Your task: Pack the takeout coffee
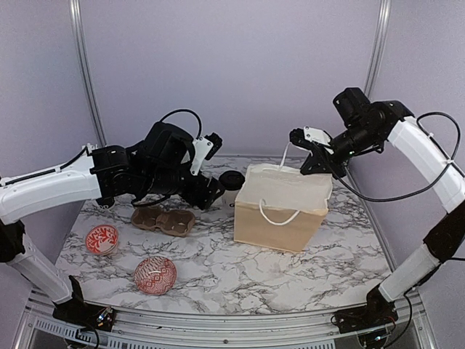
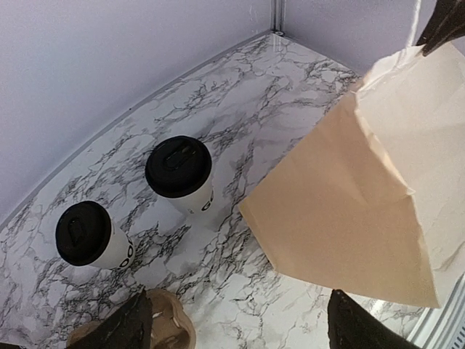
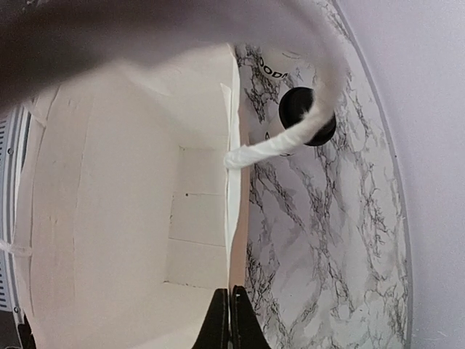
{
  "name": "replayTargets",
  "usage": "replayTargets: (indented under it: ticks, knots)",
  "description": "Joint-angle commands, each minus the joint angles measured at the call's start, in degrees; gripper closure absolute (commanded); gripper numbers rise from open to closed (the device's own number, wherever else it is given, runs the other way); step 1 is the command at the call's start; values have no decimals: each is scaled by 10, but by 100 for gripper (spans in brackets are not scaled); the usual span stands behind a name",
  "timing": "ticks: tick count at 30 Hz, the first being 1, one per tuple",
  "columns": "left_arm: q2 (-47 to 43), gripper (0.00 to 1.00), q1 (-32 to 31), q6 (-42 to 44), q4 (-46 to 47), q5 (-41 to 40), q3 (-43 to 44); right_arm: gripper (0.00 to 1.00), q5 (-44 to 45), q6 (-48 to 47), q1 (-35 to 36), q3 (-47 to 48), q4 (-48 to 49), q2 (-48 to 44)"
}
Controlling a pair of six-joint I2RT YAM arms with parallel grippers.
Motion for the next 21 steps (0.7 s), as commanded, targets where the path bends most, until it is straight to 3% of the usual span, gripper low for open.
replayTargets:
  ticks: [1, 8, 12, 16, 18, 21]
  knots:
    - [13, 17, 33, -14, -131, -52, 55, 100, 10, 24, 0, -29, 59, -65]
    - [18, 24, 136, -62, -239, -43, 20, 100, 31, 14, 17, -89, 102, -123]
    - [31, 40, 186, -57, -247, 7, -20, 100, 35, 16, 26, -114, 109, -134]
    - [78, 57, 189, -29, -227, 56, -40, 100, 26, 19, 28, -138, 125, -148]
    - [110, 73, 187, -34, -219, 76, -35, 100, 22, 22, 29, -145, 128, -152]
    - [147, 78, 188, -46, -211, 74, -24, 100, 20, 25, 29, -154, 132, -162]
